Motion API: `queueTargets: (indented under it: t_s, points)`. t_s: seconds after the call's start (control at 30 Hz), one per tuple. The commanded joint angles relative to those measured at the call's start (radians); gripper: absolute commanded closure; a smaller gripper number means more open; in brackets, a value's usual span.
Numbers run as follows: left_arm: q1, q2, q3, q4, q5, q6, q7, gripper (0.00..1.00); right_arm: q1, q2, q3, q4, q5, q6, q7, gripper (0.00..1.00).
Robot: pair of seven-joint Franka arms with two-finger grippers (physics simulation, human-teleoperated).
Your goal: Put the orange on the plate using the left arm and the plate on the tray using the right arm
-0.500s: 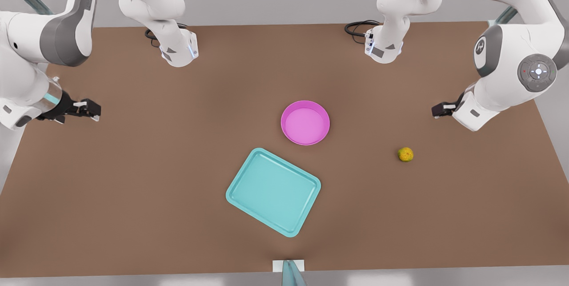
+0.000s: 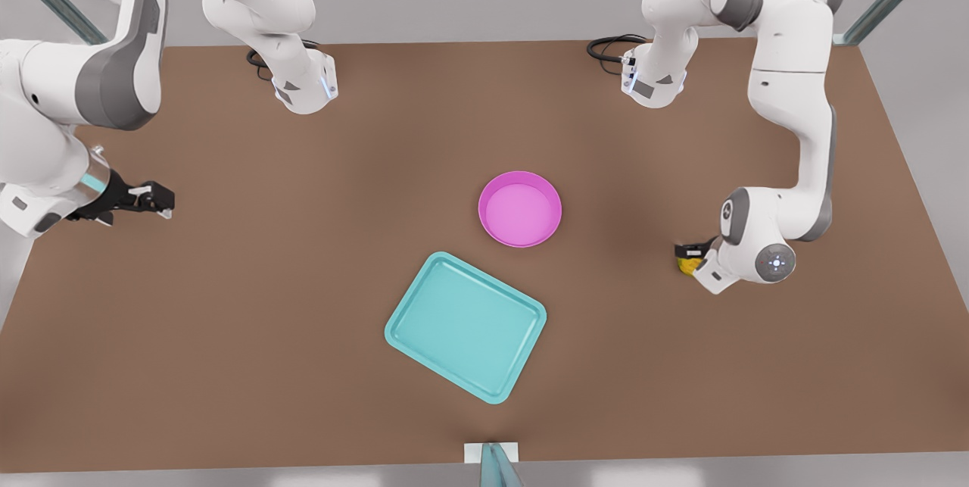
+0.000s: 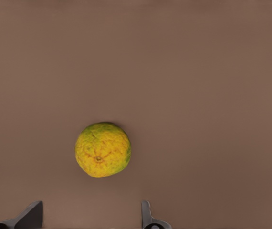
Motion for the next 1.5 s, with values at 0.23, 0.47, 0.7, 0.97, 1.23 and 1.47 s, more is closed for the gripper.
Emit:
queueTargets:
  t_s: [0.23, 0.47, 0.7, 0.97, 1.23, 1.47]
  points:
    - [0.01, 0.055, 0.003, -0.004, 0.002, 0.13, 0.12, 0.0, 0.0, 0.007, -0.001, 0.0, 0.001, 0.01, -0.032, 0.0]
    - [0.013, 0.118, 0.003, -0.005, 0.002, 0.131, 0.11, 0.0, 0.0, 0.02, 0.0, 0.004, 0.002, 0.013, -0.032, 0.0]
    - [0.013, 0.135, 0.003, -0.005, 0.002, 0.136, 0.11, 0.04, -0.003, 0.027, -0.001, 0.002, 0.004, 0.014, -0.034, 0.0]
    - [0.01, 0.111, 0.003, -0.004, 0.001, 0.145, 0.105, 0.37, -0.014, 0.027, -0.001, 0.0, 0.008, 0.013, -0.038, 0.0]
    - [-0.313, 0.049, -0.06, 0.159, -0.016, -0.16, -0.306, 0.36, -0.021, 0.033, -0.001, 0.0, 0.01, 0.014, -0.041, 0.0]
    - [-0.751, 0.23, -0.062, 0.381, -0.097, -0.156, -0.749, 0.36, -0.028, 0.035, -0.001, -0.001, 0.01, 0.013, -0.041, 0.0]
